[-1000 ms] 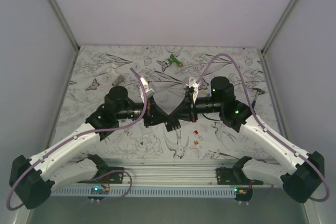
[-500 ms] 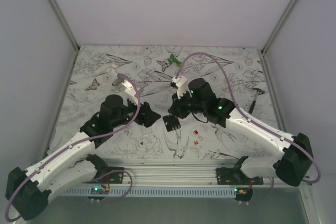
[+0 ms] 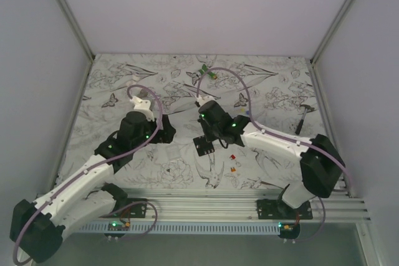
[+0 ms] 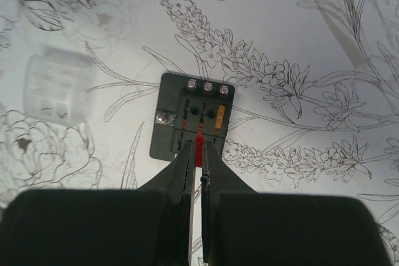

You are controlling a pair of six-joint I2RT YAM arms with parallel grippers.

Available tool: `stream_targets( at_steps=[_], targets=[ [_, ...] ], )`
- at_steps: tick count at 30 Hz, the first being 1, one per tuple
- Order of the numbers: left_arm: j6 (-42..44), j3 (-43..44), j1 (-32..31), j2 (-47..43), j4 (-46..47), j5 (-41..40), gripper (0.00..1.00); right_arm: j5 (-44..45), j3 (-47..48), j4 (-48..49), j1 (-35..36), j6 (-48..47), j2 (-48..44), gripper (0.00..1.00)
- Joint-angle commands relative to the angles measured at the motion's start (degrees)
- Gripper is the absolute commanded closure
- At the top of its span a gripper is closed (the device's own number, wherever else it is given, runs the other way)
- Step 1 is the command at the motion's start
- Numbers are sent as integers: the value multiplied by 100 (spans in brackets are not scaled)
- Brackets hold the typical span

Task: Snap on the fuse box
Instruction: Install the fuse at the fuse box base.

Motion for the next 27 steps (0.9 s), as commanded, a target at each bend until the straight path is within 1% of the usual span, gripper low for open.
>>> stream_targets(
  at_steps=[1,10,27],
  targets=[
    [-239,-46,212,133,-243,-323,0,704,281,50,149,281,421,100],
    [-390,-38,480,310,-322,-290,0,985,437,109,250,557,1093,100],
    [-472,-21,594,394,-320,-136,0,1014,506,247,285,775,1413,100]
  ],
)
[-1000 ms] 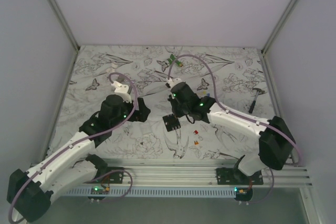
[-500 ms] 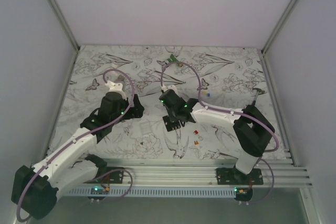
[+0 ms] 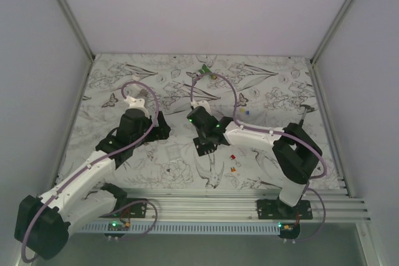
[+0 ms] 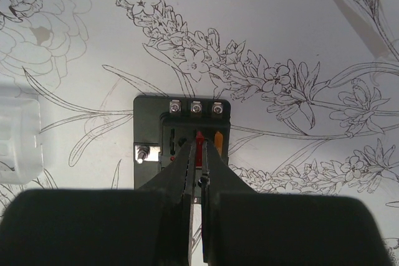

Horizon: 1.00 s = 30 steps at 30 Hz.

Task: Snap on the fuse box
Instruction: Install the fuse at the fuse box base.

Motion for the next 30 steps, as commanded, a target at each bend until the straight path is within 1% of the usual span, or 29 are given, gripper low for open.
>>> stream_targets(
  at_steps=[1,15,30],
  targets=[
    [-49,-21,48,21,-134,50,0,100,185,147,64,164,112,100],
    [-79,-21,48,23,-130,84,0,13,194,48,58,345,214,100],
    [-103,-38,48,-12,-137,93,0,-29,110,97,67,334,77,100]
  ],
)
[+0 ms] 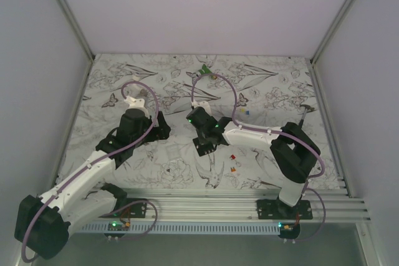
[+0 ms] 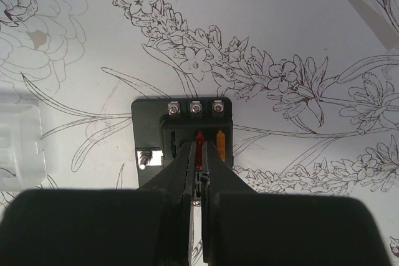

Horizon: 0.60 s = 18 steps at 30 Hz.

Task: Snap on the fuse box
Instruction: Install the fuse at the fuse box base.

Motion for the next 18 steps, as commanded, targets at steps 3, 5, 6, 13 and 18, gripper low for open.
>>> stream_targets(
  at_steps=[3,5,6,13,18],
  targets=[
    [-72,-39,46,-21,-119,65,0,-4,65,138,63,43,-105,100],
    [-72,-38,46,-12,-122,63,0,-4,52,151,64,30,-105,100],
    [-72,-38,50,-12,-119,65,0,-18,51,150,69,31,-105,100],
    [-76,-47,54,-21,-119,56,0,-105,-37,283,71,-25,-193,100],
    [-90,-47,53,-21,-109,55,0,-92,-107,335,71,-112,-263,100]
  ],
)
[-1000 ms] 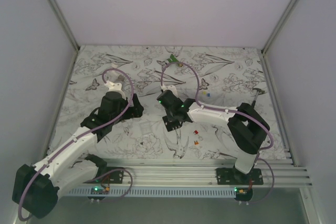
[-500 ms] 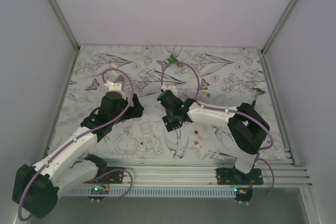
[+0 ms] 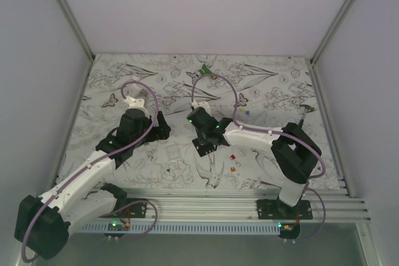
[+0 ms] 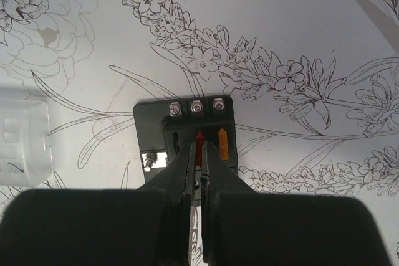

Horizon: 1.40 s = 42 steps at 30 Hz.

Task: Snap on the fuse box
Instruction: Install the fuse at the fuse box base.

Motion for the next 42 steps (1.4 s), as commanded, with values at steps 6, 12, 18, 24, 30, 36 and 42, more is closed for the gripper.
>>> stream_targets(
  at_steps=[6,12,18,24,30,36,42],
  targets=[
    [-48,-47,52,-12,-108,84,0,-35,-46,185,69,-221,-173,100],
    [-47,-40,52,4,-111,92,0,-81,-28,151,69,-345,-78,100],
    [-46,-39,52,23,-108,106,0,-159,-6,75,69,-428,63,100],
    [-46,-38,50,40,-98,109,0,-125,7,-15,69,-602,126,100],
    [-46,-16,52,82,-96,153,0,-195,50,-105,60,-607,245,92],
    [-46,-12,52,69,-94,176,0,-191,107,-108,61,-572,121,77],
    [-44,-27,52,58,-95,175,0,-183,194,-88,71,-546,6,67]
  ],
)
